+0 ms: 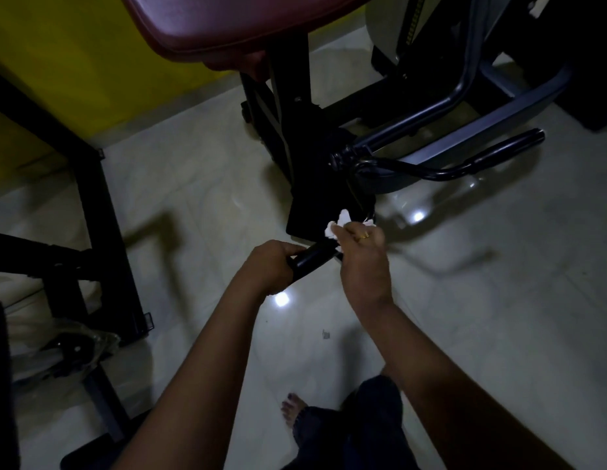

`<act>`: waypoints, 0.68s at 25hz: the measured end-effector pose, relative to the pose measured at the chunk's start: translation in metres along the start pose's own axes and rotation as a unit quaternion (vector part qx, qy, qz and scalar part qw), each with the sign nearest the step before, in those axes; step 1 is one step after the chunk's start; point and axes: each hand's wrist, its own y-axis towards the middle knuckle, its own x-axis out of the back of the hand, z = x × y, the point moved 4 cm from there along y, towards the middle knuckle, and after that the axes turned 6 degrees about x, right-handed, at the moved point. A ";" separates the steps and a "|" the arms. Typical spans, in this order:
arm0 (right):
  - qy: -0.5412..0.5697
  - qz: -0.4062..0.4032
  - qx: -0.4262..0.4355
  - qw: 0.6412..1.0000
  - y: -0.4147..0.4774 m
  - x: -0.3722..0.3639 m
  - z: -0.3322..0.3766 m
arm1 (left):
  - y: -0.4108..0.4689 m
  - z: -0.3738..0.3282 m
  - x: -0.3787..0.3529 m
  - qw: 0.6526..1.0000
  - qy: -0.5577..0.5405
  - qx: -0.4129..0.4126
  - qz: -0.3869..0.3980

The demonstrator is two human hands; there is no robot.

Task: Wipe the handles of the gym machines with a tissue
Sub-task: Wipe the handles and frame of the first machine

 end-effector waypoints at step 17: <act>-0.036 0.101 -0.144 0.984 0.046 -0.001 -0.035 | 0.024 -0.029 -0.031 0.984 0.103 -0.034 -0.142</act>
